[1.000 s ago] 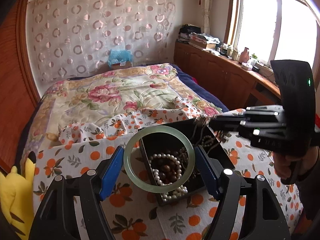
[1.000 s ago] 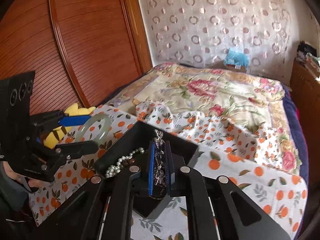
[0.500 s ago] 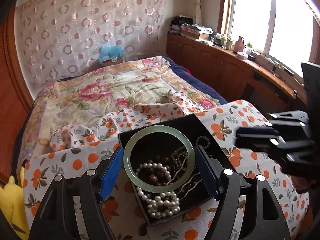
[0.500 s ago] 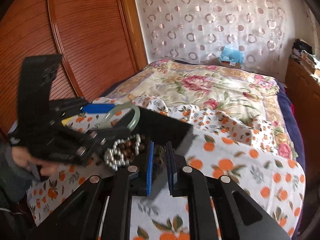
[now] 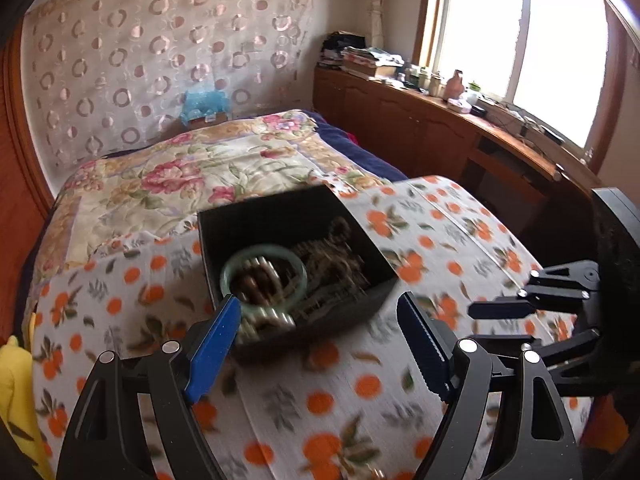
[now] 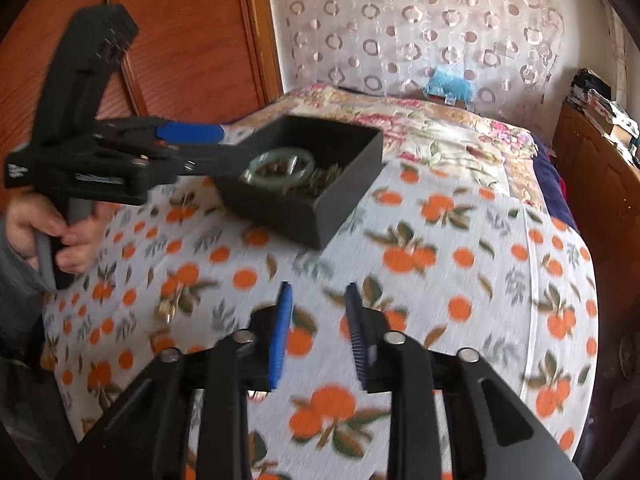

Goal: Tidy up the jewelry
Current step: 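Withdraw both tools from the box toward the gold ring on the bedspread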

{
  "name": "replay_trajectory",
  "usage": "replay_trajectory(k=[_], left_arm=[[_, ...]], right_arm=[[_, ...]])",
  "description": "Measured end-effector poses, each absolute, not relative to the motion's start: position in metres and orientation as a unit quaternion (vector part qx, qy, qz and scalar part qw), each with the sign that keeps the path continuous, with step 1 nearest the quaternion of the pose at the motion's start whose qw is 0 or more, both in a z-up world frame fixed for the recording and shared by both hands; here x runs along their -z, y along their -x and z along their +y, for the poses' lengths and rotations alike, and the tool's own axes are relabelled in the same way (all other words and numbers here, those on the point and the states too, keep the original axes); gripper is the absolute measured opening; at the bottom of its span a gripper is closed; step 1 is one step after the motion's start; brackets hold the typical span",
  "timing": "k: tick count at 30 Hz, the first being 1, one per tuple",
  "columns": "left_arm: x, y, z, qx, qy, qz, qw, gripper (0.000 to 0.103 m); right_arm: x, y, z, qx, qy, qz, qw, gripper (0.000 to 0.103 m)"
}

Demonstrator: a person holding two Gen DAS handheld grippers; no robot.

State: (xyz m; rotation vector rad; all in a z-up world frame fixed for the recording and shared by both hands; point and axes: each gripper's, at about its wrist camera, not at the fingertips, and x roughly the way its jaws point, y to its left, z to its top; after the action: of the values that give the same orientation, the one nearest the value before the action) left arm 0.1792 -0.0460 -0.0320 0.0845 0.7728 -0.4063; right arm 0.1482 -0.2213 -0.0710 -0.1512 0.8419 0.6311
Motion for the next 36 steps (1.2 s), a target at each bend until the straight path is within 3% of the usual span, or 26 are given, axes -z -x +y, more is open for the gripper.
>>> replay_trajectory(k=[14, 17, 19, 25, 32, 34, 36], left_arm=[[0.077, -0.118, -0.026, 0.181, -0.025, 0.424, 0.887, 0.075], [0.086, -0.113, -0.027, 0.183, -0.025, 0.435, 0.881, 0.067], [0.092, -0.110, -0.029, 0.185, -0.026, 0.439, 0.879, 0.065], [0.099, -0.105, -0.036, 0.197, -0.034, 0.443, 0.874, 0.045], [0.100, -0.101, -0.045, 0.201, -0.051, 0.438, 0.874, 0.039], [0.100, -0.100, -0.047, 0.199, -0.058, 0.437, 0.875, 0.027], [0.100, -0.098, -0.049, 0.201, -0.064, 0.434, 0.876, 0.023]], right_arm=[[0.103, -0.104, -0.199, -0.323, 0.136, 0.426, 0.834, 0.030], [0.104, -0.103, -0.198, -0.320, 0.141, 0.423, 0.836, 0.022], [0.104, -0.104, -0.199, -0.321, 0.141, 0.424, 0.835, 0.010], [0.100, -0.106, -0.200, -0.321, 0.136, 0.419, 0.838, 0.008], [0.095, -0.114, -0.203, -0.312, 0.126, 0.415, 0.845, 0.008], [0.094, -0.116, -0.204, -0.309, 0.125, 0.414, 0.847, 0.008], [0.092, -0.119, -0.205, -0.308, 0.121, 0.412, 0.849, 0.008]])
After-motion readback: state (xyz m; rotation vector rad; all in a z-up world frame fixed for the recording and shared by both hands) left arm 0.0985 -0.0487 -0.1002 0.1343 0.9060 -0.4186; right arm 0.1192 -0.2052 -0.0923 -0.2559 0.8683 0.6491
